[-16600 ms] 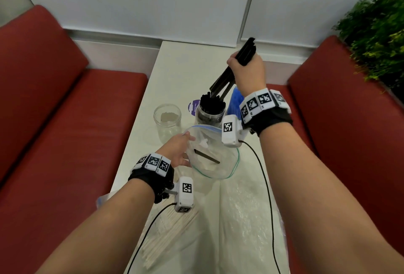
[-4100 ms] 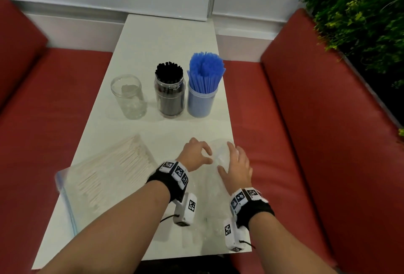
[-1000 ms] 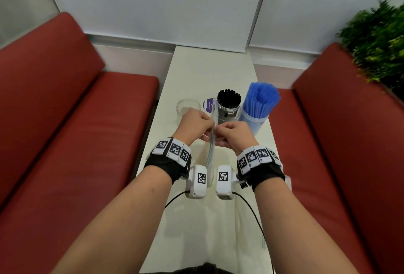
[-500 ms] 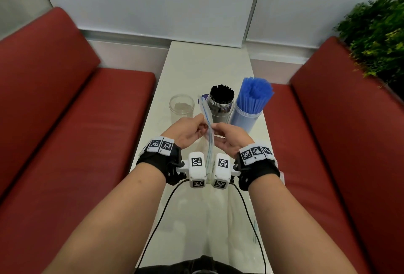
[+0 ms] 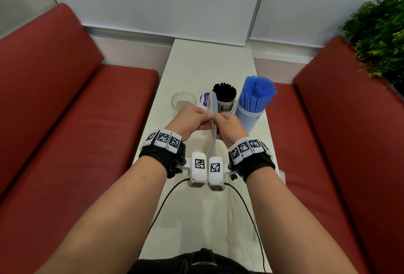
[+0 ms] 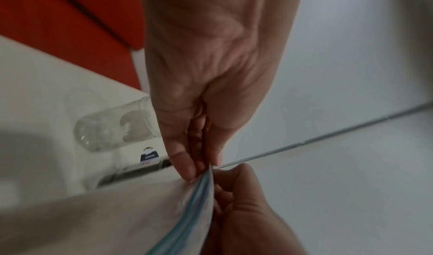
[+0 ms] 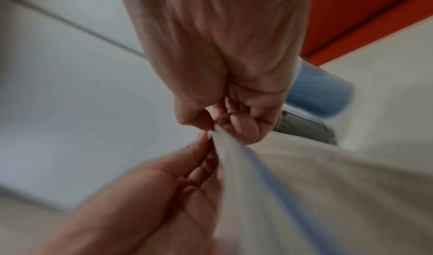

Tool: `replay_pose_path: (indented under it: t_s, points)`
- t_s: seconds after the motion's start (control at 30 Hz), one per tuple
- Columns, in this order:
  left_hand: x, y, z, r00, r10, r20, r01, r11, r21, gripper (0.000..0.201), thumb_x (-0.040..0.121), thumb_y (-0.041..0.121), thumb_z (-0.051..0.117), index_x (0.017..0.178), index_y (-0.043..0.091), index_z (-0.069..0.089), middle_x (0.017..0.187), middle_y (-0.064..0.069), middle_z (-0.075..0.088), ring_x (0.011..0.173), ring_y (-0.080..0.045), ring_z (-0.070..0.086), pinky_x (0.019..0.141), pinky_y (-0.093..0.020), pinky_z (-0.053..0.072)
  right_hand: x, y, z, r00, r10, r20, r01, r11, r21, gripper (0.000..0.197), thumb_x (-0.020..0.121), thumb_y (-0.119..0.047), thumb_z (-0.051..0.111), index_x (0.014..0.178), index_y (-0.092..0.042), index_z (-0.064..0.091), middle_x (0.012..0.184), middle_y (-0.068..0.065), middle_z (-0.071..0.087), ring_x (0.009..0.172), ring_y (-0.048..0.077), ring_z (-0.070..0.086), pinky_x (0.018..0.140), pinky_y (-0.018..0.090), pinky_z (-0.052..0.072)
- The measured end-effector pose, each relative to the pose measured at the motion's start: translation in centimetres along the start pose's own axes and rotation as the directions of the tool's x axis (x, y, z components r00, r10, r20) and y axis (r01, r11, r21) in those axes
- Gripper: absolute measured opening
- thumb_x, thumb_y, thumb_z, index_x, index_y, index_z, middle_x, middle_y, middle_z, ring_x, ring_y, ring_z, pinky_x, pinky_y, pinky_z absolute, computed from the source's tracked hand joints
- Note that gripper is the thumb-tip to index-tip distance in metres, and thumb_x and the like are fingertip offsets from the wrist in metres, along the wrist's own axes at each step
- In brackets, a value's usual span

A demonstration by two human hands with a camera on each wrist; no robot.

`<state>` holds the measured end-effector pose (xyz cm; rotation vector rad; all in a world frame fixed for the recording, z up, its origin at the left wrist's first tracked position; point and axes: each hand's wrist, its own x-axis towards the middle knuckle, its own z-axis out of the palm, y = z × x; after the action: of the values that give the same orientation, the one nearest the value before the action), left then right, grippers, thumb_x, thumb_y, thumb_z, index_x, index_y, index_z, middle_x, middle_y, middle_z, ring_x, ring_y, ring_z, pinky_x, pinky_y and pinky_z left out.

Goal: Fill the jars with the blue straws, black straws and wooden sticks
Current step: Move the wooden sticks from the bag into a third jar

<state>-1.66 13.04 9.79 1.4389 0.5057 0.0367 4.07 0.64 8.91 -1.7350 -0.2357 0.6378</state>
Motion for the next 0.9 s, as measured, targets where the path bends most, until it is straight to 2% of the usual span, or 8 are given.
replay_pose_path:
  t_s: [0.17, 0.27, 0.37, 0.5, 0.63, 0.77, 0.87, 0.9]
  points:
    - [0.2, -0.6, 0.4, 0.998, -0.067, 0.006, 0.066, 0.971, -0.228, 0.021, 0.098, 0.001, 0.05, 0.083, -0.001, 0.064, 0.081, -0.013, 0.071, 0.078, -0.021, 0.069, 0.08, -0.028, 0.059, -0.5, 0.7, 0.2, 1.0, 0.01, 0.005, -0.011, 0.977, 0.215, 0.031, 0.097, -0.003, 0.041, 0.067, -0.014, 0.044, 0.052, -0.004, 0.045, 0.044, 0.008, 0.043, 0.041, 0.019, 0.035]
    - [0.1, -1.4, -0.1, 0.98, -0.2, 0.022, 0.177, 0.804, -0.568, 0.02, 0.101, 0.002, 0.045, 0.093, -0.002, 0.063, 0.086, -0.013, 0.069, 0.078, -0.022, 0.069, 0.073, -0.034, 0.06, -0.2, 1.5, -0.6, 0.985, 0.157, -0.075, -0.099, 0.861, 0.498, 0.03, 0.098, -0.002, 0.039, 0.07, -0.012, 0.044, 0.061, 0.001, 0.045, 0.051, 0.012, 0.046, 0.05, 0.021, 0.042]
    - [0.0, -2.1, -1.1, 0.954, -0.298, 0.035, 0.239, 0.683, -0.69, 0.02, 0.103, 0.007, 0.041, 0.1, -0.001, 0.059, 0.087, -0.014, 0.068, 0.085, -0.029, 0.067, 0.068, -0.044, 0.055, -0.3, 2.7, -1.7, 0.966, 0.243, -0.089, -0.13, 0.754, 0.644, 0.025, 0.101, -0.005, 0.04, 0.078, -0.01, 0.049, 0.075, 0.006, 0.049, 0.06, 0.016, 0.054, 0.059, 0.024, 0.05]
    - [0.1, -2.7, -1.4, 0.909, -0.411, 0.065, 0.313, 0.572, -0.758, 0.024, 0.104, 0.007, 0.037, 0.094, 0.001, 0.057, 0.068, -0.011, 0.064, 0.058, -0.02, 0.064, 0.058, -0.033, 0.056, -1.0, 3.2, -2.5, 0.952, 0.303, -0.037, -0.169, 0.625, 0.762, 0.02, 0.098, -0.001, 0.04, 0.085, -0.002, 0.055, 0.067, 0.01, 0.064, 0.057, 0.02, 0.068, 0.057, 0.032, 0.059]
    - [0.2, -2.8, -2.1, 0.919, -0.371, 0.131, 0.319, 0.506, -0.801, 0.035, 0.104, 0.003, 0.024, 0.078, 0.013, 0.045, 0.041, 0.002, 0.038, 0.028, -0.009, 0.035, 0.03, -0.015, 0.027, -0.1, 3.6, -3.7, 0.912, 0.41, 0.005, -0.225, 0.49, 0.842, 0.022, 0.092, 0.002, 0.037, 0.074, -0.008, 0.041, 0.063, 0.006, 0.046, 0.052, 0.017, 0.046, 0.043, 0.025, 0.044]
    - [0.1, -3.1, -3.5, 0.941, -0.336, 0.046, 0.272, 0.667, -0.694, 0.029, 0.105, 0.014, 0.037, 0.08, 0.01, 0.05, 0.045, 0.005, 0.039, 0.031, -0.006, 0.031, 0.032, -0.014, 0.021, -0.1, 4.5, -4.9, 0.901, 0.423, -0.102, -0.212, 0.631, 0.747, 0.032, 0.098, 0.0, 0.029, 0.072, -0.019, 0.03, 0.053, -0.001, 0.031, 0.037, 0.01, 0.027, 0.036, 0.018, 0.023]
    - [0.2, -3.4, -3.9, 0.954, -0.293, -0.068, 0.227, 0.848, -0.479, 0.021, 0.104, 0.016, 0.044, 0.085, 0.011, 0.053, 0.052, 0.005, 0.039, 0.033, -0.004, 0.028, 0.033, -0.015, 0.018, -0.9, 4.4, -5.4, 0.925, 0.301, -0.231, -0.214, 0.916, 0.339, 0.017, 0.1, -0.009, 0.041, 0.106, -0.024, 0.046, 0.079, 0.008, 0.05, 0.048, 0.016, 0.044, 0.045, 0.023, 0.041]
    - [0.2, -3.3, -3.7, 0.96, -0.26, -0.099, 0.205, 0.901, -0.383, 0.018, 0.102, 0.016, 0.047, 0.087, 0.011, 0.055, 0.056, 0.004, 0.042, 0.034, -0.004, 0.03, 0.033, -0.016, 0.021, -1.2, 4.1, -5.4, 0.945, 0.242, -0.22, -0.215, 0.967, 0.137, 0.033, 0.097, -0.013, 0.052, 0.126, -0.025, 0.042, 0.099, 0.013, 0.055, 0.06, 0.022, 0.055, 0.055, 0.031, 0.052]
